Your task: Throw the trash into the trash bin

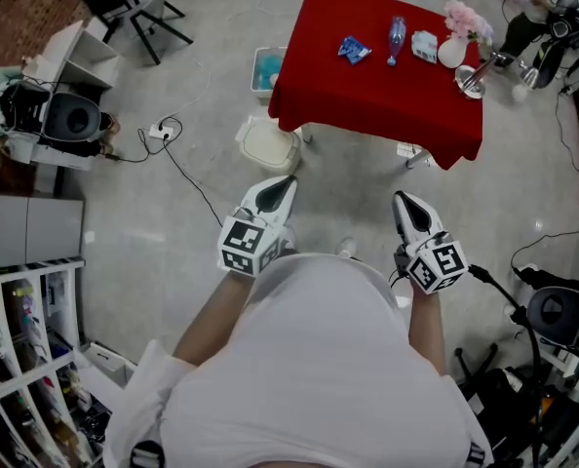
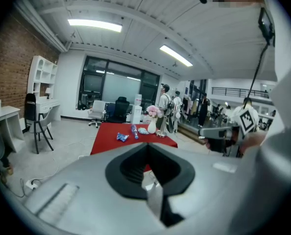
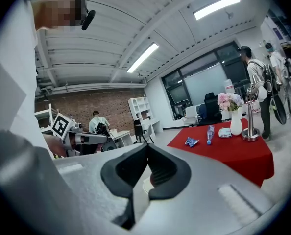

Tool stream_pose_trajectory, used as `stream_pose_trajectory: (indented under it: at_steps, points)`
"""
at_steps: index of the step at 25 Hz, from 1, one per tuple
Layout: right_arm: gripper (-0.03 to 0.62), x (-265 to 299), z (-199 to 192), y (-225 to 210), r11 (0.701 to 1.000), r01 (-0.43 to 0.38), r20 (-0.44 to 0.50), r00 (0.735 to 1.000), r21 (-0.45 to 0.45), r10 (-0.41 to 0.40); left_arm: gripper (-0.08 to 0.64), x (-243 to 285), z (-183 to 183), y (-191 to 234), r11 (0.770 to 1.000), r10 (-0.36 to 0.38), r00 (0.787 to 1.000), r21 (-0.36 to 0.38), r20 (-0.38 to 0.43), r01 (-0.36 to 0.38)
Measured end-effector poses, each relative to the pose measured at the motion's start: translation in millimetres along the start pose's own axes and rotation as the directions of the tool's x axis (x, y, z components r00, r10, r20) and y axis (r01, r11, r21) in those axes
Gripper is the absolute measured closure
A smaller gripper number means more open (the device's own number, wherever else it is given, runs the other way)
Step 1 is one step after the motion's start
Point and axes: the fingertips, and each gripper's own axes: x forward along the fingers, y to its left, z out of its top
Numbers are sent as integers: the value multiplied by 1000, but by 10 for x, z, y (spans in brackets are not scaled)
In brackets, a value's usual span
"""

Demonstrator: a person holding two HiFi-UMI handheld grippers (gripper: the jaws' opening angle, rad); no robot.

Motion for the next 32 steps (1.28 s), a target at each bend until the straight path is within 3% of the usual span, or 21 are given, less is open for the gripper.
stream_pose_trajectory:
  at_steps: [9, 18, 23, 32]
  points:
    - [592, -145, -35, -319, 997, -75, -8, 997, -1, 75, 557, 104, -80, -177, 996, 91, 996, -19, 9, -90]
    - [592, -34, -238, -340, 980, -199, -117, 974, -25, 194, 555, 91, -243, -95, 979, 193, 981, -60, -5, -193]
    - [592, 201, -174, -333, 983, -183, -99, 979, -19, 180, 557, 104, -189, 172, 976, 212, 977, -55, -14, -213]
    - [592, 926, 67, -312, 994, -105, -59, 993, 9, 106, 555, 185, -77, 924, 985, 171, 984, -10, -44, -171]
